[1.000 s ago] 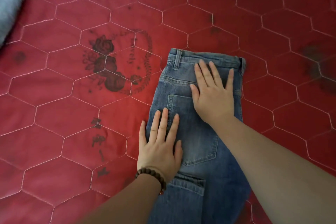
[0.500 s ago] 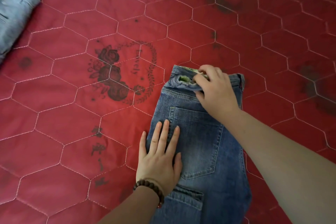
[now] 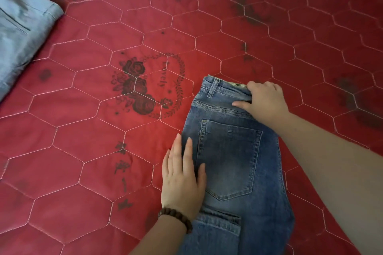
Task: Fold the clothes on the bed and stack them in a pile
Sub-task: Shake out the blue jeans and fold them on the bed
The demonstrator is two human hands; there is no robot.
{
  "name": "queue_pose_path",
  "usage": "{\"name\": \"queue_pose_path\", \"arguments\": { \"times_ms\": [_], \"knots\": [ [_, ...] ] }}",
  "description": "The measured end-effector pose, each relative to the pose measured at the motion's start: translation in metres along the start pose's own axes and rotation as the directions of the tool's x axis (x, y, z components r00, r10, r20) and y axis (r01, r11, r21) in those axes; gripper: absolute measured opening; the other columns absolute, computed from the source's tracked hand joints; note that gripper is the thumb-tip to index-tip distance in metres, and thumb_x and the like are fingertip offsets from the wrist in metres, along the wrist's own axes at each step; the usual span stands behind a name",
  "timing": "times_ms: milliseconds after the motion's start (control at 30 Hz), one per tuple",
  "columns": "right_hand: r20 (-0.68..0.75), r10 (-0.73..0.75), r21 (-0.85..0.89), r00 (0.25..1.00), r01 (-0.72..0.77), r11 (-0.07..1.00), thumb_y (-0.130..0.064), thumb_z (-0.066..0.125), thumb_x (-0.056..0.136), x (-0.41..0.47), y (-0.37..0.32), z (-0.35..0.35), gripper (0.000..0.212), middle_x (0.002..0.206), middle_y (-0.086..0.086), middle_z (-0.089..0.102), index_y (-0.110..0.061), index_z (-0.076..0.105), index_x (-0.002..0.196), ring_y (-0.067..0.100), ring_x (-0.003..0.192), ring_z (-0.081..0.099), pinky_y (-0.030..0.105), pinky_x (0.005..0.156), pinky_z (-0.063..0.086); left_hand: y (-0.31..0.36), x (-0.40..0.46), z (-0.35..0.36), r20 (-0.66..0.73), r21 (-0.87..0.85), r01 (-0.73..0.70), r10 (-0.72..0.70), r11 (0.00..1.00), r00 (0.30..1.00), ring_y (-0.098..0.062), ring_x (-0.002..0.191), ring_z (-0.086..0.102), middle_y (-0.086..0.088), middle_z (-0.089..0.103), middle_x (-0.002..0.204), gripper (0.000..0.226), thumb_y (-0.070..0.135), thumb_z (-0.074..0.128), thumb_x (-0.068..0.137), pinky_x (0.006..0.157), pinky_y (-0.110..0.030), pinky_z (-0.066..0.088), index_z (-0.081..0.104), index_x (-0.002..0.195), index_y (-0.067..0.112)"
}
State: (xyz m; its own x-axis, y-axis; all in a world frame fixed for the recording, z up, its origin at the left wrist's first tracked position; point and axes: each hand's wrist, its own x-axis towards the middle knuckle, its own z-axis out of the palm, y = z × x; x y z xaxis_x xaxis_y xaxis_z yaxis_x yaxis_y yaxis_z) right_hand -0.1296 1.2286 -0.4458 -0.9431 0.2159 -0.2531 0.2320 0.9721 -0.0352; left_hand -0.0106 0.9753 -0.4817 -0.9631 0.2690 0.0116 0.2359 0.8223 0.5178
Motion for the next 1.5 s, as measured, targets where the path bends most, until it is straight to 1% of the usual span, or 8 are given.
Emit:
{"name": "queue_pose_path", "arguments": {
  "times_ms": [300, 633, 767, 900, 1167, 1333, 1433, 1500],
  "knots": [
    [0.105, 0.055, 0.369, 0.993, -0.09, 0.925, -0.071, 0.059, 0.076, 0.0, -0.002, -0.005, 0.041, 0.076, -0.008, 0.041, -0.034, 0.045, 0.069, 0.022, 0.091, 0.038, 0.039, 0.084, 0.034, -0.012, 0.037, -0.027, 0.034, -0.402, 0.277, -0.289, 0.873, 0.957, -0.007, 0.068, 0.054, 0.01, 0.059, 0.076, 0.01, 0.022, 0.07, 0.087, 0.068, -0.022, 0.049, 0.065, 0.094, 0.017],
    [0.134, 0.13, 0.281, 0.982, -0.163, 0.946, -0.065, 0.069, 0.072, 0.015, 0.003, -0.019, 0.053, 0.07, 0.0, 0.056, -0.012, 0.059, 0.077, 0.023, 0.076, 0.057, 0.035, 0.069, 0.038, -0.019, 0.051, -0.026, 0.345, -0.542, 0.464, -0.318, 0.701, 0.883, 0.004, 0.046, 0.051, 0.014, 0.062, 0.056, 0.015, 0.029, 0.058, 0.095, 0.045, -0.012, 0.038, 0.061, 0.083, 0.02],
    [0.001, 0.274, 0.001, 0.962, -0.274, 0.962, -0.07, 0.06, 0.074, 0.004, -0.01, -0.012, 0.068, 0.105, 0.006, 0.062, -0.015, 0.055, 0.114, 0.031, 0.118, 0.051, 0.05, 0.115, 0.018, -0.019, 0.05, -0.025, 0.337, -0.561, 0.447, -0.301, 0.697, 0.892, -0.003, 0.049, 0.055, 0.004, 0.068, 0.063, 0.011, 0.027, 0.06, 0.094, 0.048, -0.015, 0.044, 0.06, 0.084, 0.02],
    [-0.328, 0.081, -0.007, 0.941, -0.088, 0.996, -0.062, 0.041, 0.091, -0.029, -0.052, 0.007, 0.063, 0.138, 0.012, 0.046, -0.015, 0.047, 0.132, 0.03, 0.137, 0.034, 0.053, 0.119, 0.001, -0.019, 0.05, -0.026, 0.342, -0.587, 0.441, -0.286, 0.679, 0.895, -0.014, 0.064, 0.067, 0.002, 0.072, 0.071, 0.007, 0.024, 0.059, 0.095, 0.055, -0.018, 0.051, 0.061, 0.089, 0.022],
    [-0.031, -0.226, -0.002, 0.974, 0.226, 0.974, -0.064, 0.003, 0.094, -0.038, -0.073, 0.05, 0.069, 0.163, -0.01, -0.007, -0.031, 0.002, 0.155, 0.007, 0.148, -0.011, 0.05, 0.119, -0.007, -0.02, 0.05, -0.026, 0.319, -0.6, 0.453, -0.321, 0.66, 0.892, -0.007, 0.056, 0.063, 0.0, 0.07, 0.066, 0.011, 0.022, 0.058, 0.095, 0.049, -0.017, 0.049, 0.061, 0.086, 0.017],
    [-0.189, -0.008, 0.051, 0.982, 0.018, 0.999, -0.059, 0.007, 0.098, -0.068, -0.078, 0.052, 0.065, 0.163, 0.0, -0.003, -0.027, 0.005, 0.155, 0.018, 0.15, -0.007, 0.055, 0.118, -0.009, -0.023, 0.053, -0.027, 0.366, -0.603, 0.482, -0.316, 0.635, 0.875, -0.005, 0.061, 0.067, 0.005, 0.072, 0.068, 0.01, 0.024, 0.059, 0.095, 0.054, -0.017, 0.052, 0.064, 0.088, 0.018],
    [-0.103, -0.148, 0.006, 0.984, 0.149, 0.989, -0.061, 0.006, 0.098, -0.117, -0.075, 0.067, 0.062, 0.163, -0.002, 0.002, -0.034, 0.006, 0.154, 0.018, 0.15, -0.001, 0.061, 0.117, 0.0, -0.025, 0.053, -0.028, 0.4, -0.594, 0.506, -0.315, 0.626, 0.86, -0.009, 0.064, 0.069, 0.005, 0.072, 0.068, 0.009, 0.026, 0.061, 0.094, 0.061, -0.027, 0.057, 0.064, 0.09, 0.018],
    [-0.064, 0.027, -0.029, 0.998, -0.029, 0.999, -0.064, 0.001, 0.096, -0.135, -0.043, 0.072, 0.062, 0.162, -0.008, -0.002, -0.038, 0.0, 0.153, 0.016, 0.15, -0.007, 0.062, 0.115, -0.007, -0.024, 0.055, -0.029, 0.395, -0.556, 0.499, -0.317, 0.665, 0.862, -0.007, 0.06, 0.066, 0.006, 0.069, 0.064, 0.011, 0.027, 0.062, 0.093, 0.06, -0.03, 0.057, 0.064, 0.091, 0.016]
  ]
}}
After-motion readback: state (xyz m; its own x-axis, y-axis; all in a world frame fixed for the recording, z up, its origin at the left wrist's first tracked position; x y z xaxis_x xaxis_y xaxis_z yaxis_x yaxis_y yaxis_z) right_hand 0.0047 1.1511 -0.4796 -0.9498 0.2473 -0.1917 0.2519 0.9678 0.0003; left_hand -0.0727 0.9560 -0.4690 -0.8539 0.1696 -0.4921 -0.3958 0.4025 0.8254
